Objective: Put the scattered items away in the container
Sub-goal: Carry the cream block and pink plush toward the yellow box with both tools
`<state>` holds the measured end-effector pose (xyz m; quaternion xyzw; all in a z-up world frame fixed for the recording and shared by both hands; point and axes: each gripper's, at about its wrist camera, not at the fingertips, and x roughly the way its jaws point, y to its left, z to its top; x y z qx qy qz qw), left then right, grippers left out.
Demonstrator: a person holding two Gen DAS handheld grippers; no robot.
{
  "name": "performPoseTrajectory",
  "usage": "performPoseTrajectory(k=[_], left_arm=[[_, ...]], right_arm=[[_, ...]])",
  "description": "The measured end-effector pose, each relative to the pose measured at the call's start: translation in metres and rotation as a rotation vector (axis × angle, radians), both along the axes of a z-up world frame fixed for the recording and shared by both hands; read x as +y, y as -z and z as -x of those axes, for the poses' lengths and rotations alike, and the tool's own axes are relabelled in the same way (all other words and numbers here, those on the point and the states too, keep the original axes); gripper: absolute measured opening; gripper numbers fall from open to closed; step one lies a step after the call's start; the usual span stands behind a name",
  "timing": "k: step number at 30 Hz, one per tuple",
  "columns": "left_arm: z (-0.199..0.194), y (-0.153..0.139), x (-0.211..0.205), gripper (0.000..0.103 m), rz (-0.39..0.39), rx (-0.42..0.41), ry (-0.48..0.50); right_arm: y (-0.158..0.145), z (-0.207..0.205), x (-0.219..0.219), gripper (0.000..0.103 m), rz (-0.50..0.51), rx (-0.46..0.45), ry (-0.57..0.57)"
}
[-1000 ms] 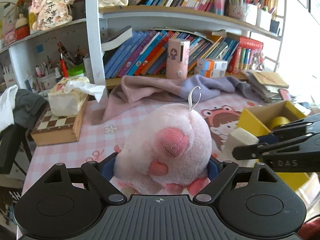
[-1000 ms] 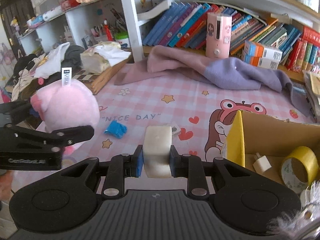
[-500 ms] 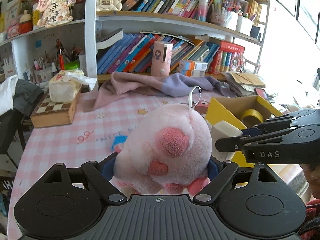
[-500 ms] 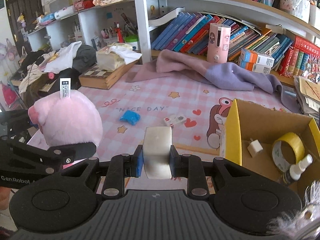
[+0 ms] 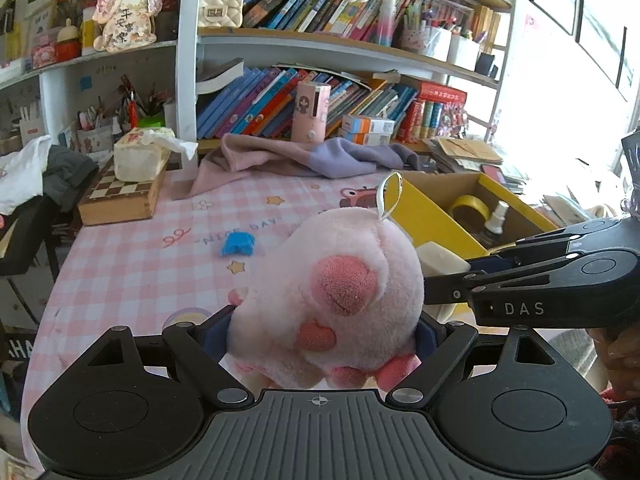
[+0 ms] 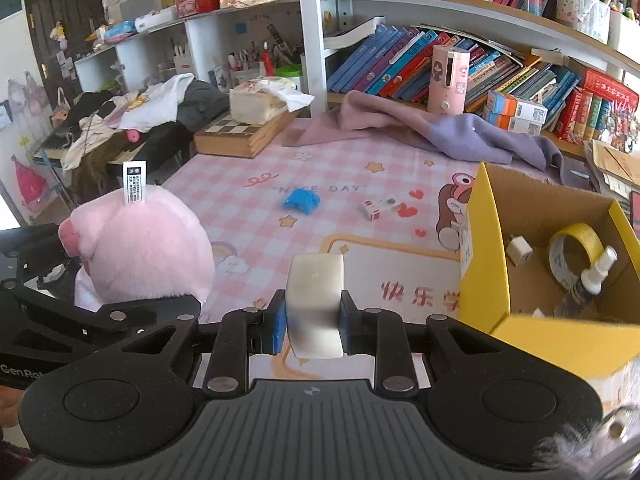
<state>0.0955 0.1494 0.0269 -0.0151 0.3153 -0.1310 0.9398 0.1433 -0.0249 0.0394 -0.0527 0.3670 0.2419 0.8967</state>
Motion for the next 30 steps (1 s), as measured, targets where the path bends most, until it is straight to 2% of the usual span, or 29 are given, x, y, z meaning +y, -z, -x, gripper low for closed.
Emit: performPoseTrajectory(k=[7, 13, 20, 30], left_arm=[[0.041, 0.003, -0.001, 0.088, 0.023, 0.016, 0.021], [0.062, 0.003, -0.002, 0.088, 0.039, 0.024, 0.046], [0.068, 0.009, -0.011, 0.088, 0.07, 0.042, 0.099], [0.064, 0.013, -0.044, 0.088, 0.068, 0.051, 0.238]], right_arm=[[0.004, 0.05, -0.007, 0.024, 0.006, 0.016, 0.045], [0.005, 0.075, -0.014, 0.024, 0.019, 0.041, 0.091], [0.006, 0.097, -0.023, 0.024, 0.058, 0.049, 0.119], [0.007, 0.117, -0.064, 0.024, 0.059, 0.061, 0.274]])
